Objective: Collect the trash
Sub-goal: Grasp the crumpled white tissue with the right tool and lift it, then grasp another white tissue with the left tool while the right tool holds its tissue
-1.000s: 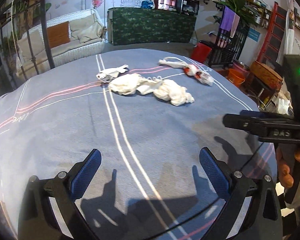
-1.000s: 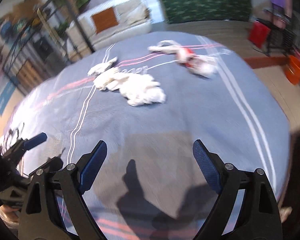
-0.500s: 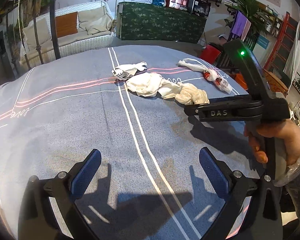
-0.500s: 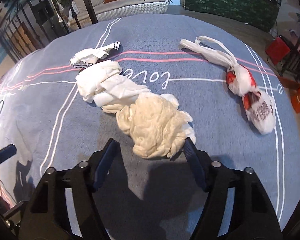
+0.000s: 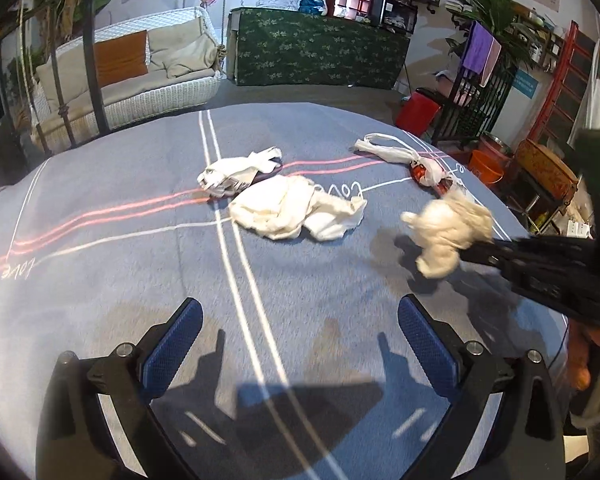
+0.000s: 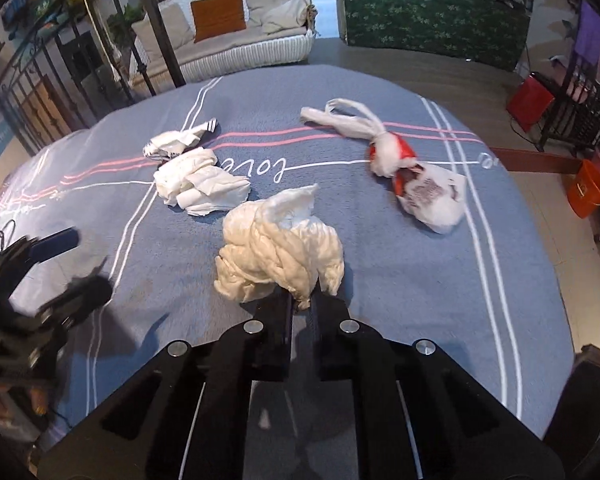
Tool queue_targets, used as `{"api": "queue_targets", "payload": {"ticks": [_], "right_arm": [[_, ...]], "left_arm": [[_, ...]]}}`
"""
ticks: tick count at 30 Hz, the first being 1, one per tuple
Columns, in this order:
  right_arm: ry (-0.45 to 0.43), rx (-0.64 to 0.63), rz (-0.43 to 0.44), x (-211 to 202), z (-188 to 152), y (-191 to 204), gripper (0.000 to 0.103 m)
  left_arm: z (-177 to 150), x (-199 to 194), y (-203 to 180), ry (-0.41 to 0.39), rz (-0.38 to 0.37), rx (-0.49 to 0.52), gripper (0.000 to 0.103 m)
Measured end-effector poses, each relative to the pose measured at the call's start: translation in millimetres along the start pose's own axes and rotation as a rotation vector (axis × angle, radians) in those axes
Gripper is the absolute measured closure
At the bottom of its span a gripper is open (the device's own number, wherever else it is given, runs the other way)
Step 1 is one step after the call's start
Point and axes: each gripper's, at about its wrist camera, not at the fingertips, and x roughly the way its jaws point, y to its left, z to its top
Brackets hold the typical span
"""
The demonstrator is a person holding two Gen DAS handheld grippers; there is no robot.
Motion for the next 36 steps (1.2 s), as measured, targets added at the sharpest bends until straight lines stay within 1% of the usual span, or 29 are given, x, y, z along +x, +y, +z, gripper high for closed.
{"api": "queue_targets", "payload": {"ticks": [6, 10, 14, 16, 18, 19, 20, 21, 22, 23, 24, 26, 29, 34, 36], "right_arm": [[-0.051, 0.066, 0.014, -37, -18, -16, 0.095], [-0.058, 0.094, 0.020, -48, -32, -23, 0.095], [-0.056, 0.125, 0.024, -54, -43, -30, 0.095], [-0.065, 0.141, 0.029, -60, -49, -32, 0.095], [-0.070, 0.145, 0.029, -66, -55, -33, 0.095], [-0.073, 0.146, 0.027, -69, -57, -32, 0.095], [-0.076, 0.147, 0.025, -72, -61, -32, 0.095], [-0.080, 0.148, 0.022, -75, -64, -31, 0.095], [-0.086, 0.151, 0.020, -78, -68, -31, 0.095], [-0.091, 0.155, 0.023, -80, -70, -31, 0.095], [-0.102, 0.160, 0.032, -84, -75, -31, 0.095], [-0.122, 0.173, 0.030, -87, -83, -32, 0.095], [-0.123, 0.197, 0.037, -89, -92, -36, 0.095], [-0.140, 0.222, 0.031, -100, -109, -42, 0.095], [-0.151, 0.246, 0.035, -107, -117, -45, 0.095]], "left_arm": [[25, 30, -15, 0.008, 0.022, 0.051, 0.016], [35, 47, -22, 0.028, 0.032, 0.067, 0.017], [44, 64, -22, 0.044, 0.052, 0.057, 0.018], [45, 75, -23, 0.069, 0.072, 0.059, 0.026], [46, 84, -18, 0.094, 0.092, 0.042, 0.040], [45, 85, -16, 0.093, 0.097, 0.034, 0.042], [44, 82, -14, 0.086, 0.097, 0.024, 0.045], [44, 80, -12, 0.081, 0.098, 0.016, 0.054], [44, 76, -8, 0.077, 0.102, 0.004, 0.060], [44, 74, -6, 0.074, 0.099, -0.007, 0.071], [44, 70, -2, 0.070, 0.088, -0.024, 0.079], [40, 63, 3, 0.064, 0.075, -0.049, 0.086], [32, 51, 1, 0.056, 0.059, -0.053, 0.090], [16, 16, -12, 0.011, 0.011, -0.044, 0.091], [8, -2, -23, -0.022, 0.010, -0.017, 0.091]]}}
